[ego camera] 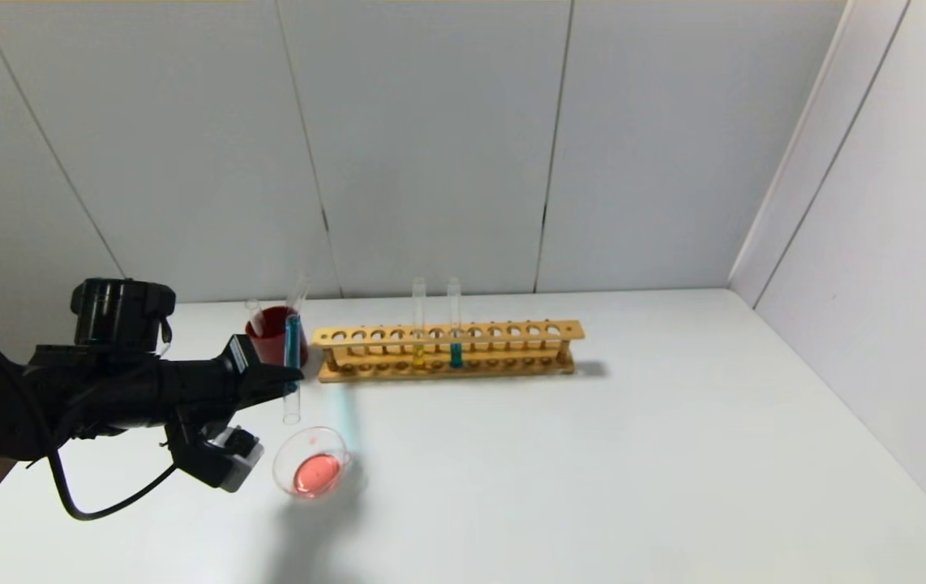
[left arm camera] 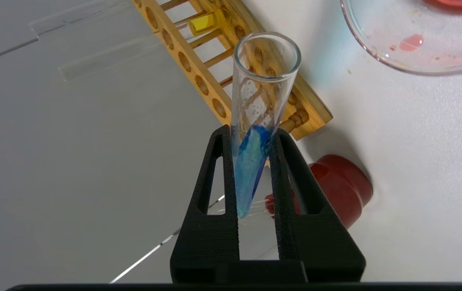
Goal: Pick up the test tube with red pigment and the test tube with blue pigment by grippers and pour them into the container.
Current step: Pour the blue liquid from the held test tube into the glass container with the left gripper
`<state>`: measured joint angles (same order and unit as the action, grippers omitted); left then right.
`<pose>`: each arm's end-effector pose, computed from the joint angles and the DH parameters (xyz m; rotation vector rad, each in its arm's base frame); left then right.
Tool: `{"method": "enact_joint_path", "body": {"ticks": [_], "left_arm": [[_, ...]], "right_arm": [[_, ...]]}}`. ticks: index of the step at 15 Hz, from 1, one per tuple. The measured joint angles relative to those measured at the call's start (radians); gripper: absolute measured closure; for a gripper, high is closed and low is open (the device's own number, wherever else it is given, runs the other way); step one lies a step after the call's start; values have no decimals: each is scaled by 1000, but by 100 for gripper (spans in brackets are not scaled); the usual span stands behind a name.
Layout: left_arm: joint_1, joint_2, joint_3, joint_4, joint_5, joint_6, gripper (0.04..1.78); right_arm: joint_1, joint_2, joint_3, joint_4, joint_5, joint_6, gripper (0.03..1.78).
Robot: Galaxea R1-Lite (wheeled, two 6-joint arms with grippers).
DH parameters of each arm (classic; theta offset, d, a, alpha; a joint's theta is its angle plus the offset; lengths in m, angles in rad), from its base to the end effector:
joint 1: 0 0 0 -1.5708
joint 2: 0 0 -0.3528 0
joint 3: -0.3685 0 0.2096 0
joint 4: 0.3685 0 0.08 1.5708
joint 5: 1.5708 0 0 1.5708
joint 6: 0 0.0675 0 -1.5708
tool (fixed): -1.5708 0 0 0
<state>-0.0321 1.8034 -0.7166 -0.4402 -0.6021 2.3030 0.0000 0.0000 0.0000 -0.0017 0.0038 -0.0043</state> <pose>0.3460 -0.0494 0.1236 1.9461 -0.3611 -0.9869 -0.0098 0.0003 0.0758 -0.0043 -0.0017 0.0038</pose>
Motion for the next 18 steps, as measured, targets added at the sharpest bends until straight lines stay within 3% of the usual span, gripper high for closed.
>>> {"method": "enact_joint_path", "body": {"ticks": [18], "left_arm": [[1,63,-53,43,-3,114,152]], "right_arm": [[0,0,0,0,0,0,6]]}}
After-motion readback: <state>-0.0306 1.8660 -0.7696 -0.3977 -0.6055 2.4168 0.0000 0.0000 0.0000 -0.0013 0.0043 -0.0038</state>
